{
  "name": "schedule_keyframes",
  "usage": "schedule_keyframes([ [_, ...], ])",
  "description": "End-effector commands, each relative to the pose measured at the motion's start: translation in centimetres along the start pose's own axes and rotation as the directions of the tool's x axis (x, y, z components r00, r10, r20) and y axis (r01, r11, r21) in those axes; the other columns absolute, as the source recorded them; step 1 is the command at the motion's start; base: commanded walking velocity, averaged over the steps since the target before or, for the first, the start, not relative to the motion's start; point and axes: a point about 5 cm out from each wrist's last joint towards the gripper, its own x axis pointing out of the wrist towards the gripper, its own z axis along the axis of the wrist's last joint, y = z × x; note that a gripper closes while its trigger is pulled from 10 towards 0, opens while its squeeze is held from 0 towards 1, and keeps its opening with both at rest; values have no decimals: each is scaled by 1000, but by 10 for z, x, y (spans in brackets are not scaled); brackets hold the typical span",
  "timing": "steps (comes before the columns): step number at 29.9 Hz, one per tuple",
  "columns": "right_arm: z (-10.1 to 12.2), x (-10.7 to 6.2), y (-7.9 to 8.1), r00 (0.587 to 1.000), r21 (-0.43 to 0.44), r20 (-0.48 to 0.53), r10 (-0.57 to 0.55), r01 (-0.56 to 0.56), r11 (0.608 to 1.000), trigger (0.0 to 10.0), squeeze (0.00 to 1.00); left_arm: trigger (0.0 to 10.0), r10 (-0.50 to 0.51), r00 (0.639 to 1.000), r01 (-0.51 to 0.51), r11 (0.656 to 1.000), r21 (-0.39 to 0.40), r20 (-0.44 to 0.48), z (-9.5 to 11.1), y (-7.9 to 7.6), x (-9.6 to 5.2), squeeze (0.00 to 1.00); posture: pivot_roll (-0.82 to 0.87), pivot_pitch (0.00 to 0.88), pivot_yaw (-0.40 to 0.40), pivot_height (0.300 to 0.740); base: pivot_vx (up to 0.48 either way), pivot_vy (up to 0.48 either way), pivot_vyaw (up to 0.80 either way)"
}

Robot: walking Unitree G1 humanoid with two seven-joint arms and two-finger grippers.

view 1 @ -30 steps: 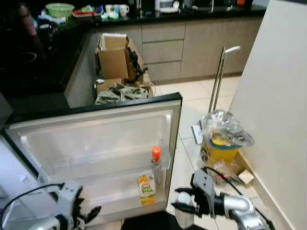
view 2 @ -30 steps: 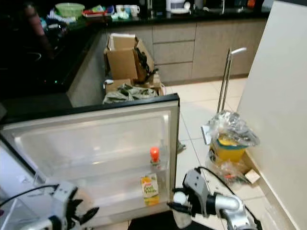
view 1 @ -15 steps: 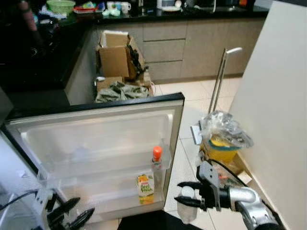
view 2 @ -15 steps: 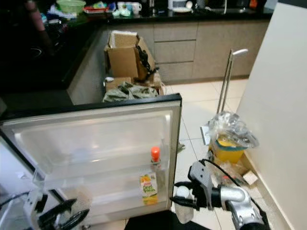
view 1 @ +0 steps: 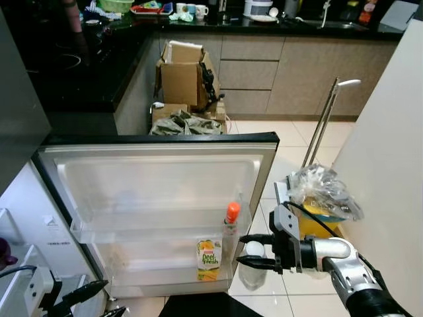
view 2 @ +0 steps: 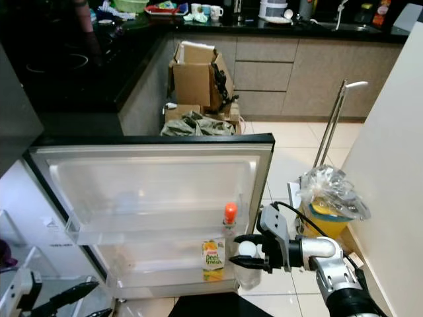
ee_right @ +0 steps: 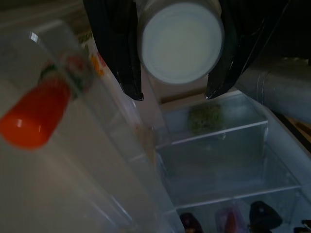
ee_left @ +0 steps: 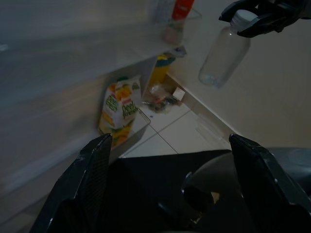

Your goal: Restocking fridge

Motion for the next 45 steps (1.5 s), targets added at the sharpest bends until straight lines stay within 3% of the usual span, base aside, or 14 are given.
schedule_keyframes([
  [1,11,3,-3,999,-26,40,13,-11,1000,10000,0,10000,-4,1000,5,1000,8,-10,5,1,-3,0,7,0,-68,740,0,0,0],
  [11,52,24,-17,978,-72,207,-33,49,996,10000,0,10000,-27,1000,27,1000,4,-13,13,1,13,0,-2,0,-59,740,0,0,0],
  [20,77,40,-38,955,-105,262,-138,171,980,10000,0,10000,-52,998,52,999,4,-17,16,3,21,0,1,0,-51,740,0,0,0],
  [26,93,48,-45,942,-108,297,-155,195,975,10000,0,10000,-59,998,60,998,9,-20,17,3,23,0,7,0,-54,740,0,0,0],
  [30,101,54,-40,942,-103,327,-69,108,989,10000,0,10000,-64,998,64,998,9,-20,17,3,24,0,14,0,-58,740,0,0,0],
  [35,96,54,-28,947,-98,316,59,-29,995,10000,0,10000,-65,998,65,998,7,-20,16,2,25,0,16,0,-60,740,0,0,0],
  [42,100,54,-40,940,-87,339,-48,82,993,10000,0,10000,-69,997,69,998,8,-19,17,2,26,0,13,0,-58,740,0,0,0],
  [45,110,54,-52,912,-66,378,-162,201,977,10000,0,10000,-74,997,74,997,10,-18,18,2,27,0,10,0,-57,740,0,0,0],
])
